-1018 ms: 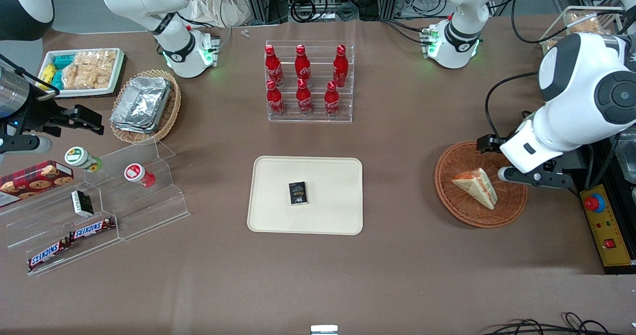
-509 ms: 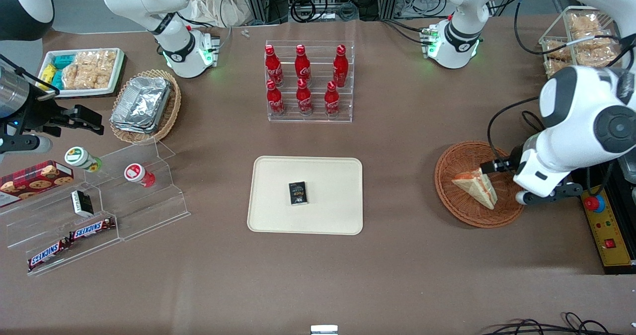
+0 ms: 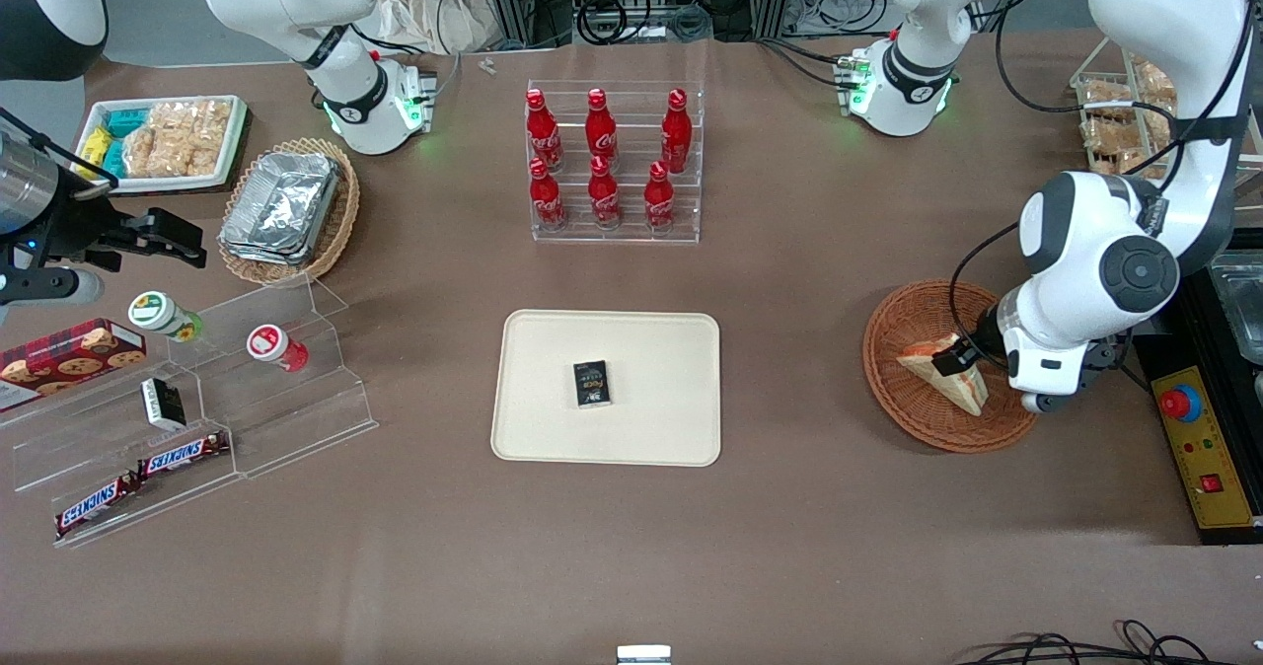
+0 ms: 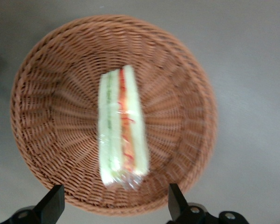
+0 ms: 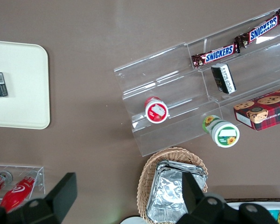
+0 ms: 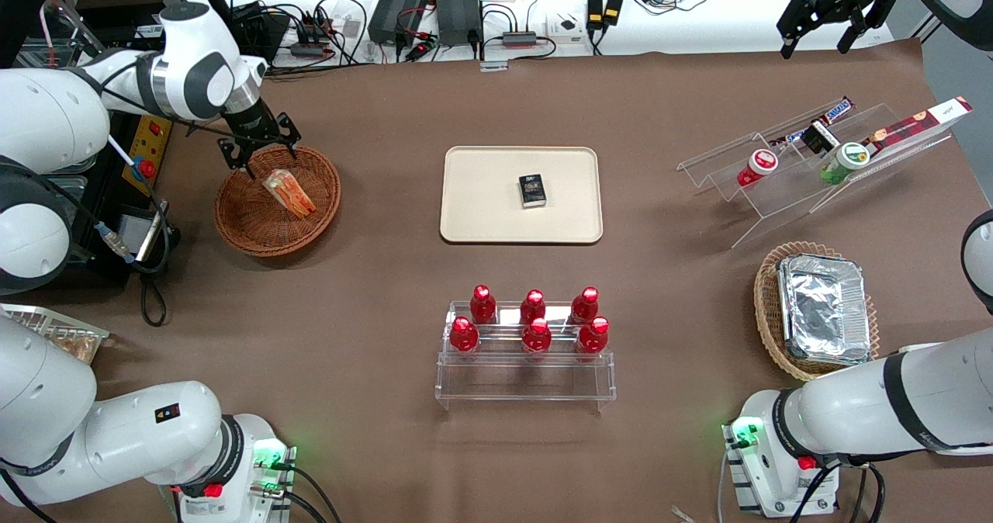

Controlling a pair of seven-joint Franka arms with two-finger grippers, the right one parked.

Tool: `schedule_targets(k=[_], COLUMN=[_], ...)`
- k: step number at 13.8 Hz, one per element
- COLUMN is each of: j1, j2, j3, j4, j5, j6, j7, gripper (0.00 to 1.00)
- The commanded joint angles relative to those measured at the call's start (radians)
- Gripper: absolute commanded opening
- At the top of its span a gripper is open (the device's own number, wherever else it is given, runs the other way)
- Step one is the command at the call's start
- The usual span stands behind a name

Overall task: Place sandwich from basket to tray
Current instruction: 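Close the left gripper on the wrapped sandwich's edge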

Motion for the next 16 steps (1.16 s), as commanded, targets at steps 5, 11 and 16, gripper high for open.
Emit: schedule_targets(k=[5, 11, 16], j1=[-0.008, -0.008, -0.015], j2=[0.077, 0.099, 0.148], j3=[0.016, 0.016, 0.016], j4=[-0.019, 0.005, 0.007], j5=[0.109, 0.11, 0.158], j6=[0.085, 0.089, 0.122], j7=[-0.226, -0.268, -0.305], gripper=[1.0, 1.0, 1.0])
